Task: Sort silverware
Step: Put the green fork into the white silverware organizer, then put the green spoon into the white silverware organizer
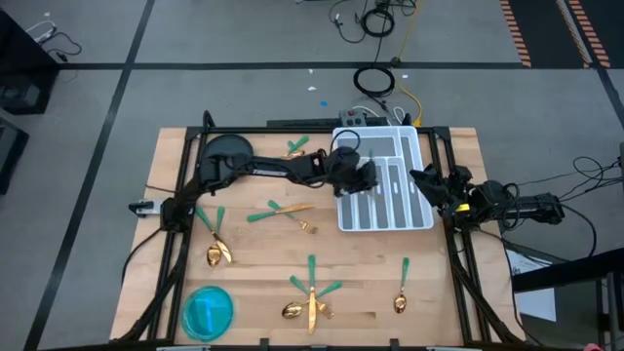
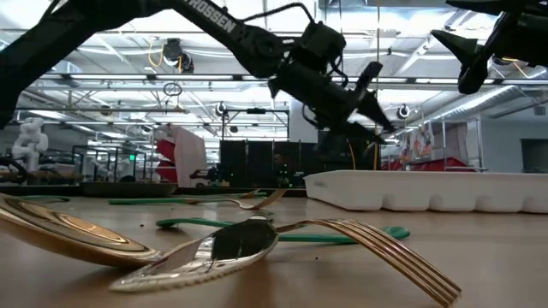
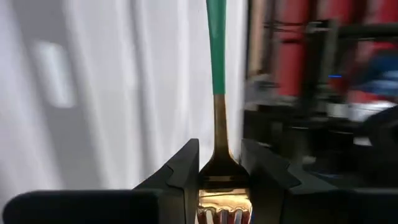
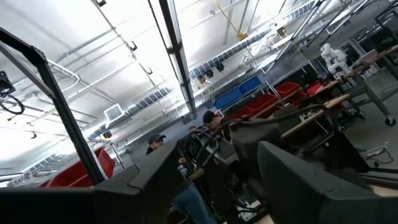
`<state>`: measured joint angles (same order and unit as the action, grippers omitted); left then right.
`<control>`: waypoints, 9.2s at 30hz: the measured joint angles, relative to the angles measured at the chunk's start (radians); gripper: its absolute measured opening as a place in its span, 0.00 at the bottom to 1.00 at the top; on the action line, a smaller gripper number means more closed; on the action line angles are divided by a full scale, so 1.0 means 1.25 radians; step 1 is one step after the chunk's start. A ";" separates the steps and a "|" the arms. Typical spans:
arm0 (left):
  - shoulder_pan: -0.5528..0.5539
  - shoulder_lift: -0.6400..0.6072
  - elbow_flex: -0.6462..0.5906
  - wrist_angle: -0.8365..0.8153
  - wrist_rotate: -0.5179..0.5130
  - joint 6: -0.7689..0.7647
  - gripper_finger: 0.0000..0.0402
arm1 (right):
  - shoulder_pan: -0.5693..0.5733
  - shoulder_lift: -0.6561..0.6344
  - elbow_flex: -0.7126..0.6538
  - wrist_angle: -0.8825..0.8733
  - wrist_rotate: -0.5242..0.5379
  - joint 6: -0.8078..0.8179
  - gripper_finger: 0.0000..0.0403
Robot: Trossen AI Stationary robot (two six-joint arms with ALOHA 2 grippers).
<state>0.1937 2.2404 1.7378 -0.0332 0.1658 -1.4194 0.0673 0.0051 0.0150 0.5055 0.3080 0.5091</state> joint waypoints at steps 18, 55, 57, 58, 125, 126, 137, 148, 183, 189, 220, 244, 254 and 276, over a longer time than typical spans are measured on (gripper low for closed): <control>-0.038 -0.115 -0.009 -0.404 -0.176 0.142 0.26 | 0.000 0.000 0.000 -0.023 0.001 -0.018 0.53; -0.042 -0.050 -0.094 -0.057 -0.074 0.180 0.26 | 0.000 0.000 0.001 -0.054 0.003 -0.026 0.53; -0.042 -0.050 -0.126 0.015 -0.056 0.169 0.26 | 0.000 0.000 0.001 -0.054 0.003 -0.025 0.53; -0.042 -0.050 -0.145 0.062 -0.044 0.156 0.26 | 0.000 0.000 0.001 -0.054 0.003 -0.022 0.53; -0.025 -0.140 -0.549 0.528 -0.092 0.010 0.48 | 0.000 0.004 0.000 -0.079 0.007 -0.027 0.53; -0.025 -0.140 -0.549 0.528 -0.092 0.010 0.48 | 0.000 0.004 0.000 -0.079 0.007 -0.027 0.53; -0.005 -0.140 -0.552 0.616 -0.035 0.010 0.49 | 0.000 0.004 0.000 -0.079 0.007 -0.027 0.53; 0.045 -0.413 -0.521 0.604 0.142 0.265 0.49 | 0.000 0.004 0.000 -0.079 0.009 -0.027 0.53; -0.496 -0.634 -0.348 -0.563 -0.293 0.571 0.49 | 0.000 0.005 0.000 -0.097 0.031 -0.021 0.53; -0.605 -0.586 -0.349 -0.573 -0.356 0.391 0.49 | 0.009 0.070 0.000 -0.199 -0.059 0.130 0.53; -0.733 -0.667 -0.348 -0.926 -0.590 0.224 0.49 | 0.506 1.201 0.828 -1.244 -0.180 -0.479 0.49; -0.744 -0.666 -0.348 -0.948 -0.656 0.196 0.49 | 0.571 1.311 0.748 -1.092 -0.235 -0.500 0.49; -0.744 -0.666 -0.348 -0.950 -0.673 0.155 0.49 | 0.571 1.312 0.710 -0.985 -0.227 -0.524 0.49; -0.744 -0.666 -0.348 -0.976 -0.701 0.134 0.49 | 0.569 1.309 0.640 -0.896 -0.251 -0.480 0.02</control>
<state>-0.7357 1.4075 1.3025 -1.2527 -0.7103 -1.2518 0.7788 1.6419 0.8150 -0.6140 -0.0059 -0.0910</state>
